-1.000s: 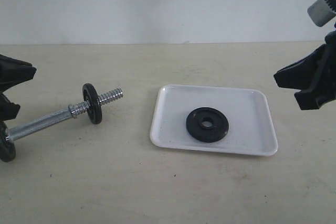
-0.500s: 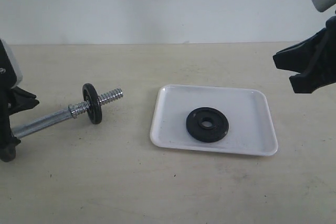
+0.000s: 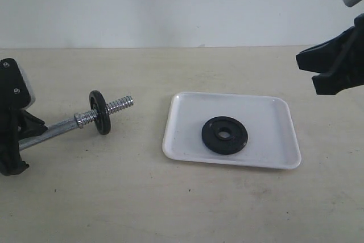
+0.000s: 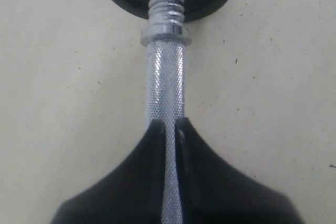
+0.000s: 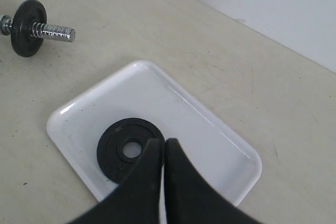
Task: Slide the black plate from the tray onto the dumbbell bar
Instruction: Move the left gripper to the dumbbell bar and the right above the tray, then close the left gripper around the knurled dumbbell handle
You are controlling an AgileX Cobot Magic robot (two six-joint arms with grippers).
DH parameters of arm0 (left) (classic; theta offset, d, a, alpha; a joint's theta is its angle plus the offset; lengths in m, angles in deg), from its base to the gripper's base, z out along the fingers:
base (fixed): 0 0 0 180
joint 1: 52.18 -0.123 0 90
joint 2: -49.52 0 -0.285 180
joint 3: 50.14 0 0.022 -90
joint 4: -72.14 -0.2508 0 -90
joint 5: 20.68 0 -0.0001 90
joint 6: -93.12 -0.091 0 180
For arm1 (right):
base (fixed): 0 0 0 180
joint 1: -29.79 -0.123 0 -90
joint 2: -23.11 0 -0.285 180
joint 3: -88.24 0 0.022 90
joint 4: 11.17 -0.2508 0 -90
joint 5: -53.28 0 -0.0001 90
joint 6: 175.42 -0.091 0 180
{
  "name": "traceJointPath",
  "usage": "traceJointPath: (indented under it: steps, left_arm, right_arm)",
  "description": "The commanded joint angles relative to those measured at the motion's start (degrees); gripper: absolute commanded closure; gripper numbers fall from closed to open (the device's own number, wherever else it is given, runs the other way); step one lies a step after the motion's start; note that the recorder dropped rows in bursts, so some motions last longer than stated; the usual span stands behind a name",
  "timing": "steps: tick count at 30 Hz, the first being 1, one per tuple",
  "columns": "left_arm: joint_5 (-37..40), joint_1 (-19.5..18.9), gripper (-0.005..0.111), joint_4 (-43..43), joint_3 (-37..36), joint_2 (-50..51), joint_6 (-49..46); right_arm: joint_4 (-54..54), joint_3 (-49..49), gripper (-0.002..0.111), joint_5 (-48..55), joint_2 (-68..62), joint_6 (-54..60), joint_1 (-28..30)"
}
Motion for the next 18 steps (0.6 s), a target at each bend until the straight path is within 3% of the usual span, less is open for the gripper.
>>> traceJointPath:
  steps: [1,3,5,9,18]
  left_arm:
    - [-0.2,0.2,0.102,6.4,0.4,0.1,0.7]
    - [-0.2,0.2,0.101,5.7,0.4,0.1,0.3]
    - [-1.0,0.2,0.091,5.7,0.4,0.1,-0.4]
    - [-0.7,0.2,0.056,8.0,0.8,0.1,-0.6]
    - [-0.2,0.9,0.046,9.1,1.0,2.3,-0.6]
  right_arm:
    - [-1.3,-0.5,0.109,0.1,0.0,0.3,-0.2]
    - [-1.3,-0.5,0.109,0.1,0.0,0.3,-0.2]
    - [-1.3,-0.5,0.109,0.2,0.0,0.1,-0.2]
    - [-1.3,-0.5,0.109,0.2,0.0,0.1,-0.2]
    - [-1.3,-0.5,0.109,0.2,0.0,0.1,-0.2]
